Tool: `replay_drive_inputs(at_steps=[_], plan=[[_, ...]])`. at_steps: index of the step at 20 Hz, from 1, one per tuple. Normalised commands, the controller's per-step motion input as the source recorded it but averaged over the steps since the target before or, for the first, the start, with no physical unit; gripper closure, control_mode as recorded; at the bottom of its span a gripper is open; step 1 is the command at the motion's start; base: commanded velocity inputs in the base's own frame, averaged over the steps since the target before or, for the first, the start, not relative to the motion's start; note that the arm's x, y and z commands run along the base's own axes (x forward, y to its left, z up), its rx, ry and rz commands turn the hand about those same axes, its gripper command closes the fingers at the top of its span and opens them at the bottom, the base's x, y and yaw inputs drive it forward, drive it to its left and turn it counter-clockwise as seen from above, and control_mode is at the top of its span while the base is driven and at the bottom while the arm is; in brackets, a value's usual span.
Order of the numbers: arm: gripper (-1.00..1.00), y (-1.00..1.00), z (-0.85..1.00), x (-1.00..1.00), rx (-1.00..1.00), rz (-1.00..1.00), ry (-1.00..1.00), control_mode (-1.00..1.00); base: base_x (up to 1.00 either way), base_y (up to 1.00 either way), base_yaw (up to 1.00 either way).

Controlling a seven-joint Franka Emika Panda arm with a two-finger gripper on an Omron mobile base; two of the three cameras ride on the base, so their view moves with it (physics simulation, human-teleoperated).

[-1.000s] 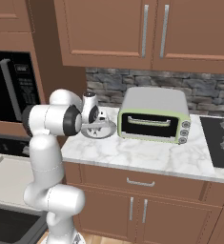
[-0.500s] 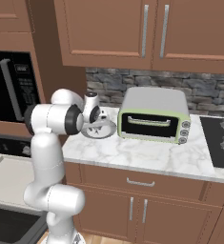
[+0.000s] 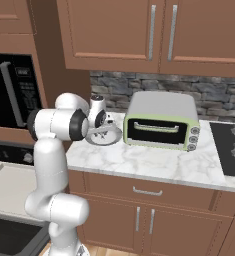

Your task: Take the fish from the oven and place it on the plate on the counter.

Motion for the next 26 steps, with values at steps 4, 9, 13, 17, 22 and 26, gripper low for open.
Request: replay_drive_inputs(at_steps=[4,9,13,17,22,26], plan=[[-1.00,0.00,0.00,0.00,0.00,0.01,0.00,-1.00,0.00,0.00,0.00],[-1.00,0.00,0.00,0.00,0.00,0.01,0.00,-1.00,0.00,0.00,0.00],[-1.00,0.00,0.00,0.00,0.00,0.01,0.00,-1.00,0.00,0.00,0.00],[-1.00,0.00,0.06,-0.46,0.00,0.00,-0.08,-1.00,0.00,0.00,0.00],[-1.00,-0.03,0.33,-0.95,0.00,0.00,-0.17,-1.00,0.00,0.00,0.00],[-1.00,-0.08,0.49,-1.00,0.00,0.00,-0.21,-1.00,0.00,0.00,0.00]])
